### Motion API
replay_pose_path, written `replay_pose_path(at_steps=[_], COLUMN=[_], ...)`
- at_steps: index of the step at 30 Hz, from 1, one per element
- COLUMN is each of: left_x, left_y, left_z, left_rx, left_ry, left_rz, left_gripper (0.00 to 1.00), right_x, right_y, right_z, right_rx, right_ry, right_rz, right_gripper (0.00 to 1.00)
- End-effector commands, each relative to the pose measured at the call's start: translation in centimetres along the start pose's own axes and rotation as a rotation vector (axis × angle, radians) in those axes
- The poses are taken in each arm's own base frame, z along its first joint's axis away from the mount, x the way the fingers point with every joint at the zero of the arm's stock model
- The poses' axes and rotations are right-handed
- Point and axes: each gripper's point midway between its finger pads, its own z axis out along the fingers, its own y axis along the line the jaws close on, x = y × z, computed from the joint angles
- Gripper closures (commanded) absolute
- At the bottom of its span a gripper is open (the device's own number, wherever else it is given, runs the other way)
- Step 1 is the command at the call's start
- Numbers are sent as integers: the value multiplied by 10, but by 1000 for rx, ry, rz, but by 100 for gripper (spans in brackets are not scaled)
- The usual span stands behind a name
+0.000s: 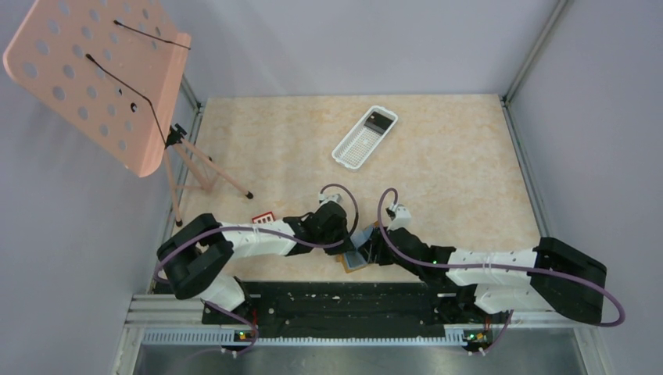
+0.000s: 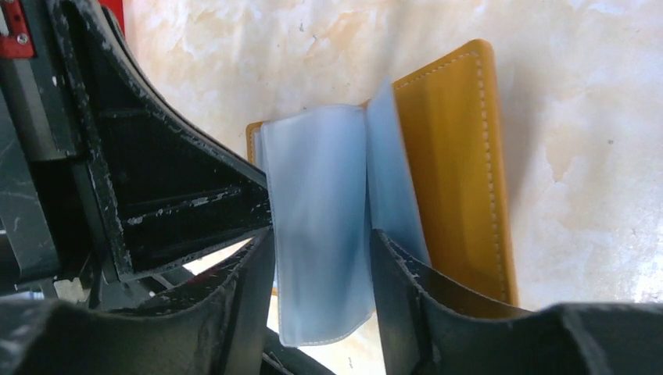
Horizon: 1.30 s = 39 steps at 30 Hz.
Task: Take the credit cards out of the card holder
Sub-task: Open the card holder at the center of the board.
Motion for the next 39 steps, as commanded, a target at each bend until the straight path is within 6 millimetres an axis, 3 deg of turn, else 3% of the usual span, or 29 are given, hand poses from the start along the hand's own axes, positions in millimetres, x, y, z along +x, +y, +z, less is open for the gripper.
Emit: replay_pose_path(at_steps=[1, 5, 17, 21, 30, 39], left_x=[-8, -11, -16, -20, -24, -28], left_y=[-8, -12, -25, -32, -38, -44], left_z=[4, 5, 12, 12, 18, 24], left_rx=[-6, -1, 22, 29, 26, 26], left_ry=[-17, -26, -19, -29, -22, -23], left_rz=[24, 29, 40, 49, 66, 74], left_gripper=[93, 93, 94, 94, 94, 94], right_x=[-16, -23, -48, -51, -59, -51], right_y=[18, 14, 15, 13, 9, 39], right_z=[-5, -12, -38, -42, -49, -64], right_rx=[-40, -20, -22, -51, -132, -385], right_ry=[-33, -50, -103, -114, -225, -329], right_rz=[-6, -24, -189, -339, -671, -1134], right_gripper=[48, 40, 34, 27, 27, 23])
